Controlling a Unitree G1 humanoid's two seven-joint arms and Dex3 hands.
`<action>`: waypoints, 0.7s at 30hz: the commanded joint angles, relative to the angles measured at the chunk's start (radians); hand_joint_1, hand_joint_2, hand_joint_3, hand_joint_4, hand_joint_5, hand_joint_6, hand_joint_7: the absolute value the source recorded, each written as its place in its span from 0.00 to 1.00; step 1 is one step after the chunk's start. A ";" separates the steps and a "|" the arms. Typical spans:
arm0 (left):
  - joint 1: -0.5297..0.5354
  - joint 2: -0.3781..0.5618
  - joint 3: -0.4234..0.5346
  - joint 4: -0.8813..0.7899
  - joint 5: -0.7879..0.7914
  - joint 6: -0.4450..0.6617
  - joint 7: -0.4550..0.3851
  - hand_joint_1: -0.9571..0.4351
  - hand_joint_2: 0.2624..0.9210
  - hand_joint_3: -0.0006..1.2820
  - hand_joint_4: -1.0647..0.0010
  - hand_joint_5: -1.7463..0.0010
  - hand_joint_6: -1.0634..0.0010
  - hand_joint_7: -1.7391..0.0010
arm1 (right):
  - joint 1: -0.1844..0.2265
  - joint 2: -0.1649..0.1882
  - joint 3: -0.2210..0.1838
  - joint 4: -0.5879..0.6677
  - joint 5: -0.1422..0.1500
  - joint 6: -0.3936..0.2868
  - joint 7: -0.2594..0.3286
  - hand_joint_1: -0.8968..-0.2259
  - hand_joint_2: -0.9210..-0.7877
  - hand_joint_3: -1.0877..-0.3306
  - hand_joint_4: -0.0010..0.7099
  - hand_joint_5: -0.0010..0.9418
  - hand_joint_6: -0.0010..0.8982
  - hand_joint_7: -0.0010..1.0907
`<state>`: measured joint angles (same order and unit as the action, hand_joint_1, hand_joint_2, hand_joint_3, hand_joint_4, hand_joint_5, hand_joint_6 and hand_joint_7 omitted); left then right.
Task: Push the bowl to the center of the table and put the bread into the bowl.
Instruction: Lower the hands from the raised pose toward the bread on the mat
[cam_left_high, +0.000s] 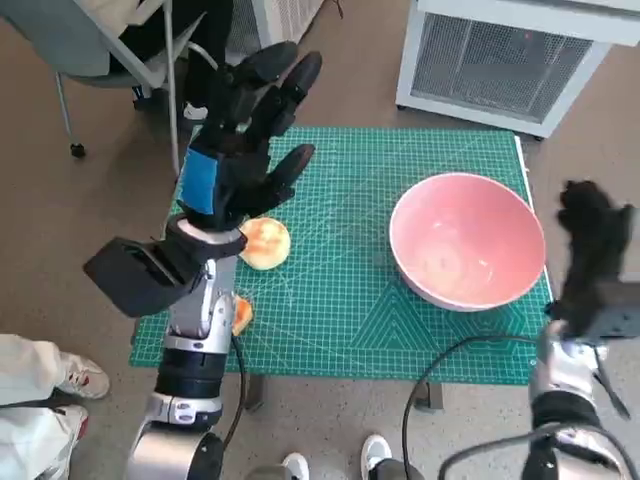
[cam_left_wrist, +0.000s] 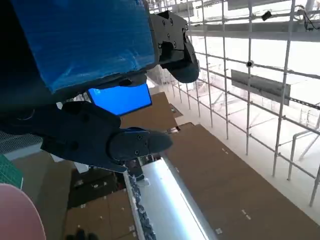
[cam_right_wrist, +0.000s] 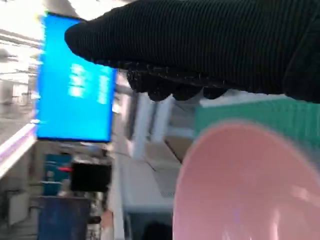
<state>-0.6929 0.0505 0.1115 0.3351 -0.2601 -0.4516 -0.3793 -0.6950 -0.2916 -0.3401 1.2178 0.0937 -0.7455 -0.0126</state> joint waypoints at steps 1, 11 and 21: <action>0.020 0.013 0.002 -0.030 -0.005 0.016 0.005 0.38 1.00 0.29 0.66 1.00 0.91 0.56 | -0.020 0.036 0.006 0.046 0.007 0.071 0.008 0.61 0.00 0.34 0.34 0.01 0.05 0.42; 0.049 0.033 0.007 -0.078 -0.008 0.040 0.013 0.38 1.00 0.28 0.67 1.00 0.90 0.57 | -0.084 0.090 0.008 0.075 0.008 0.149 0.010 0.62 0.00 0.34 0.38 0.02 0.08 0.41; 0.086 0.048 0.017 -0.122 0.006 0.050 0.032 0.38 1.00 0.27 0.66 1.00 0.87 0.60 | -0.134 0.125 0.021 0.077 -0.004 0.169 0.015 0.61 0.00 0.32 0.36 0.01 0.08 0.40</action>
<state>-0.6329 0.0847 0.1244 0.2431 -0.2585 -0.4112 -0.3572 -0.8234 -0.1855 -0.3249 1.2778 0.0935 -0.5954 -0.0007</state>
